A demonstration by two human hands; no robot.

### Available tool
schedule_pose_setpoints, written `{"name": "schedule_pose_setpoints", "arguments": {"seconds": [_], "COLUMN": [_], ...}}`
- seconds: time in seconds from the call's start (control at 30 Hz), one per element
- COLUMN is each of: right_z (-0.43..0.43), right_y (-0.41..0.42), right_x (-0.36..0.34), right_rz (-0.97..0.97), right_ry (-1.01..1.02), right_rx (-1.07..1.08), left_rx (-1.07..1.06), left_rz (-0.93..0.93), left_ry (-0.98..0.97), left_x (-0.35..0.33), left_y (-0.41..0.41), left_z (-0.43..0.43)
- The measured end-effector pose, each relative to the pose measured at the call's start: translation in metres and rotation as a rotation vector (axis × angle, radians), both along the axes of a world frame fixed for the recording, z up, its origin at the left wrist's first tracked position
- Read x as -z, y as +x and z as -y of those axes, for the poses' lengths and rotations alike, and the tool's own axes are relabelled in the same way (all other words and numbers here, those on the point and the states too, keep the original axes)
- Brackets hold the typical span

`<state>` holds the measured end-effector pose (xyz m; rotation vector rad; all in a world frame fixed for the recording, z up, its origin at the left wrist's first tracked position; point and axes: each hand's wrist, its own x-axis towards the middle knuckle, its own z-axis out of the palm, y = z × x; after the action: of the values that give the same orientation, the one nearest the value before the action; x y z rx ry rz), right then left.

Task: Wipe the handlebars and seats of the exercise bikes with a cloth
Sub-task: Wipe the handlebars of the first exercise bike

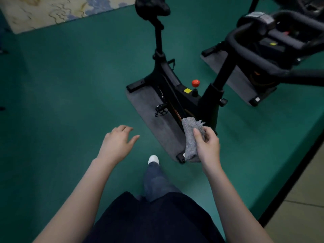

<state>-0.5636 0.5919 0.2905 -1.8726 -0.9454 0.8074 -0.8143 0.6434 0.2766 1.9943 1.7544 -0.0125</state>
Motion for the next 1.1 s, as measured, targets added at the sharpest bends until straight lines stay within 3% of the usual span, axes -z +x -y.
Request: {"name": "schedule_pose_setpoints", "arguments": {"seconds": [0.33,0.6,0.8,1.1], "right_z": [-0.147,-0.206,-0.242,-0.293], "right_y": [0.014,0.004,-0.02,-0.074], "right_x": [-0.008,-0.014,-0.014,-0.025], "right_rz": [0.014,0.03,0.038,-0.01], "right_ry": [0.0,0.012,0.002,0.079], "right_rx": [-0.067,-0.015,0.208,0.703], "left_rx": [0.076,0.184,0.376,0.828], "left_rz": [-0.023,-0.023,0.049,0.125], "left_ry": [0.065,0.059,0.099,0.177], "left_x": [-0.02,-0.025,-0.028,-0.046], "left_y": [0.034,0.04,0.041,0.045], "left_z": [-0.139,-0.221,-0.299,-0.406]}}
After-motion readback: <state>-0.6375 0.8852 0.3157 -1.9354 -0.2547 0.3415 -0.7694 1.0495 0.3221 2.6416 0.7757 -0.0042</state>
